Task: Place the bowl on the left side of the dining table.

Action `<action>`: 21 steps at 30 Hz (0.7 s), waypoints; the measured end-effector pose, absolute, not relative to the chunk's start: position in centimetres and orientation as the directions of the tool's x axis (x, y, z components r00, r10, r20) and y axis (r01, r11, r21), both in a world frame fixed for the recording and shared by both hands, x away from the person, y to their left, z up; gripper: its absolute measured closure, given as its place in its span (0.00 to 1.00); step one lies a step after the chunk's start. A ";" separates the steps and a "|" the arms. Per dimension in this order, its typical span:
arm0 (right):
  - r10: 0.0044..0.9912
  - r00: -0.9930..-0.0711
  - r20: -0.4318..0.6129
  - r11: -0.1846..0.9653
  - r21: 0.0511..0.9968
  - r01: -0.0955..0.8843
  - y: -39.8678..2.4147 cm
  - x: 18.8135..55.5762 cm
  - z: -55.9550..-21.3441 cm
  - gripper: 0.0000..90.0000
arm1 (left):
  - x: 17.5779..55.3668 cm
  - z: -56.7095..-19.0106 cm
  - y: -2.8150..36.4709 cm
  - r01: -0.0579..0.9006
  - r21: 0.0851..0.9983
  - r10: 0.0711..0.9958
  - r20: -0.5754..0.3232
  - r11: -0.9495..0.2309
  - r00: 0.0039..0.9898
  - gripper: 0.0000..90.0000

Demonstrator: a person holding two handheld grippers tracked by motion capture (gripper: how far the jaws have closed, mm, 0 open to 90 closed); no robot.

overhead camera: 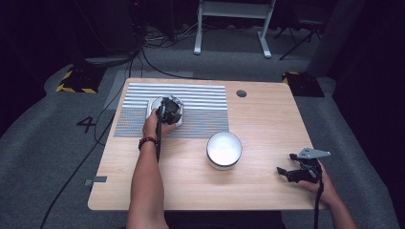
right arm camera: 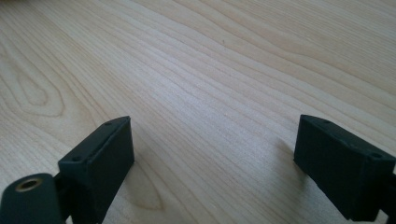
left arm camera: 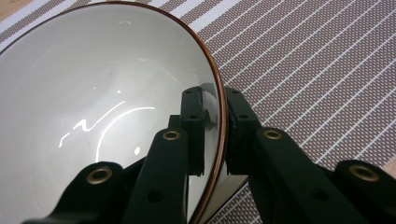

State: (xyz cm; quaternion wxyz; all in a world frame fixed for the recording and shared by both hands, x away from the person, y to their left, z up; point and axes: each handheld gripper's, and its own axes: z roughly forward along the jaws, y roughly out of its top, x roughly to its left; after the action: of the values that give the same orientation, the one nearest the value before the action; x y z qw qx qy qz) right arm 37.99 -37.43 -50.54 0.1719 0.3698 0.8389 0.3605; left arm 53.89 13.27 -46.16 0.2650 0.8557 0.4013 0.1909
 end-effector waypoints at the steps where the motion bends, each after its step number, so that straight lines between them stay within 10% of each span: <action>1: 0.744 -0.667 -0.022 0.467 0.732 0.496 -37.4 38.0 -50.5 0.13 | 53.9 -46.2 13.2 0.589 0.606 0.790 0.110 -0.534 0.603 0.89; 21: 0.744 -0.668 -0.022 0.467 0.732 0.496 -37.4 38.0 -50.5 0.13 | 53.9 -46.3 13.4 0.596 0.620 0.798 0.082 -0.510 0.596 0.84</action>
State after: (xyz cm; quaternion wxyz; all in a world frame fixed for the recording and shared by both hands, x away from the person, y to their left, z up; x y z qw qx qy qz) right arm 37.99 -37.43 -50.54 0.1721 0.3695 0.8390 0.3605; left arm 53.86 13.38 -46.29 0.2770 0.8494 0.4105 0.1824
